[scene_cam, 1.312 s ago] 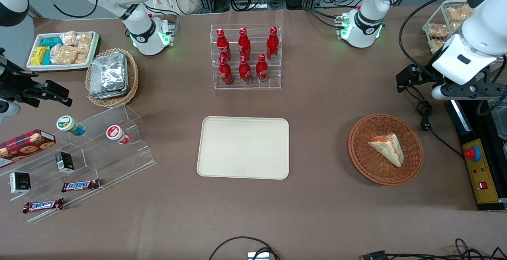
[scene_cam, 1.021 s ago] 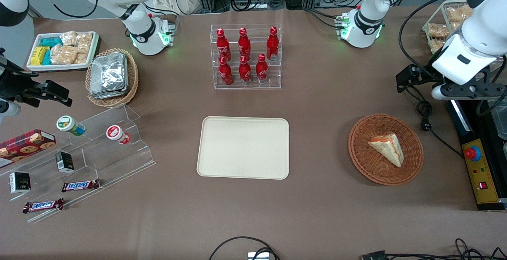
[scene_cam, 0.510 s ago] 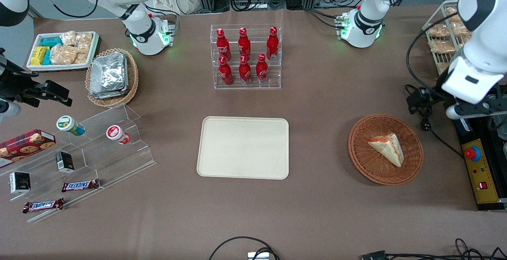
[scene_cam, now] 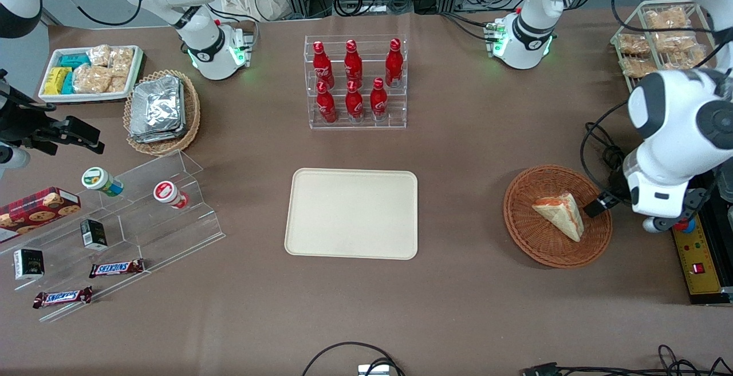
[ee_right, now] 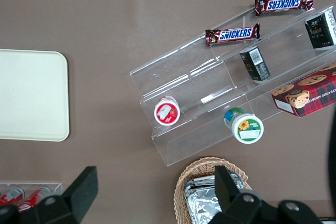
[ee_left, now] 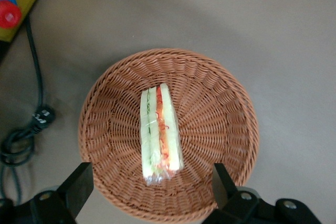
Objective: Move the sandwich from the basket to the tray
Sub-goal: 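Move the left gripper down over the wrapped sandwich in the wicker basket, then close the left gripper on the sandwich's wrapped edge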
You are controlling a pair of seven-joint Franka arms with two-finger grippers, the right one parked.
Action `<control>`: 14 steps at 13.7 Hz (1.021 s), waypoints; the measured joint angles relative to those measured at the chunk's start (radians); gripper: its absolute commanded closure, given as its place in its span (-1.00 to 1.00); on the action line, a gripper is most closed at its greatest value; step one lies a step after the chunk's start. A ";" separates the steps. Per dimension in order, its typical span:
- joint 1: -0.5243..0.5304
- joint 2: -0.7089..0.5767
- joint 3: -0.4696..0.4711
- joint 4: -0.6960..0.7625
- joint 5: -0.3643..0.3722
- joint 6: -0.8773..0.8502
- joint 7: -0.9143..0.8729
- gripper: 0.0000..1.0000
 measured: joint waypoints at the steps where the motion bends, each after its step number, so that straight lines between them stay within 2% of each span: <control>1: 0.000 0.019 0.000 -0.021 -0.005 0.041 -0.020 -1.00; 5: 0.000 0.061 0.000 -0.113 -0.066 0.177 -0.036 -1.00; 8: 0.000 0.087 0.000 -0.136 -0.113 0.215 -0.037 -1.00; 12: -0.001 0.113 0.000 -0.140 -0.128 0.228 -0.042 -1.00; 13: -0.001 0.122 0.000 -0.141 -0.147 0.229 -0.042 -0.98; 14: -0.001 0.132 -0.001 -0.142 -0.163 0.232 -0.042 -0.82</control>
